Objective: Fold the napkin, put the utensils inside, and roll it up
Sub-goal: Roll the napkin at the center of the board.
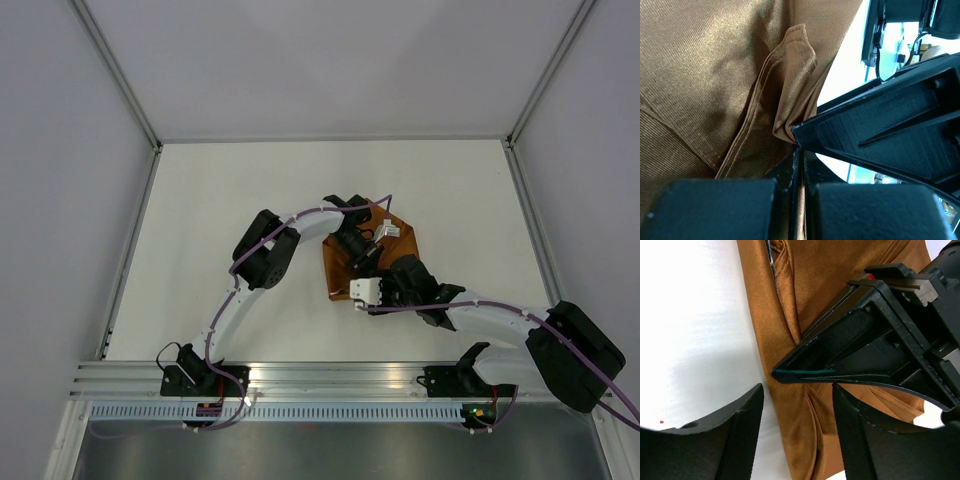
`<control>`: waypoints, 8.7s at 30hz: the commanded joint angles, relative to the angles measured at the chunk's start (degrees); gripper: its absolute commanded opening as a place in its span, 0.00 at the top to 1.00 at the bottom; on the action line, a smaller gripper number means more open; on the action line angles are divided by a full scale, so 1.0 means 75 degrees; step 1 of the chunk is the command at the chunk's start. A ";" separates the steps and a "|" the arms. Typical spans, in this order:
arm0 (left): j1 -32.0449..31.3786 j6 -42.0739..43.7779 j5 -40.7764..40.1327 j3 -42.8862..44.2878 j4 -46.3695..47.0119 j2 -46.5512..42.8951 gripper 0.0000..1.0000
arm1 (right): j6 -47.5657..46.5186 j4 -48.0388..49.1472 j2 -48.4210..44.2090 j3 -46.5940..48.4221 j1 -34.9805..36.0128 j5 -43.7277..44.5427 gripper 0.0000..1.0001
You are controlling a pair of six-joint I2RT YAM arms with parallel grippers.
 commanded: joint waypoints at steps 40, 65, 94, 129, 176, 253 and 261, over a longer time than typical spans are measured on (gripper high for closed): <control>0.0288 0.0803 0.0793 -0.0547 -0.0512 -0.0005 0.98 | -0.0542 -0.0954 0.0973 0.0873 0.0160 -0.1173 0.40; 0.0581 0.0910 0.1391 -0.0277 -0.0396 -0.0638 0.68 | -0.0425 -0.3320 0.2801 0.2161 0.0136 -0.1664 0.86; 0.1472 -0.4716 -0.6436 -0.6744 0.9010 -0.6414 0.75 | -0.2171 -0.8007 0.5707 0.5267 -0.2242 -0.4477 0.86; -0.4293 0.0955 -1.0152 -0.9653 1.1241 -0.6897 0.57 | -0.1925 -0.8396 0.6716 0.6017 -0.2711 -0.4759 0.85; -0.2525 -0.0379 -0.4892 -0.7098 0.7504 -0.4787 0.98 | 0.0428 -0.6569 0.3870 0.6076 -0.4608 -0.5438 0.53; 0.0756 -0.3591 -0.3912 -0.6967 0.8439 -0.6106 0.73 | 0.0314 -0.3977 0.2344 0.1703 -0.1012 -0.3129 0.89; 0.1050 -0.3287 -0.6717 -0.8677 0.9705 -0.8734 0.69 | -0.0985 -0.6154 0.4077 0.3388 -0.1936 -0.4102 0.89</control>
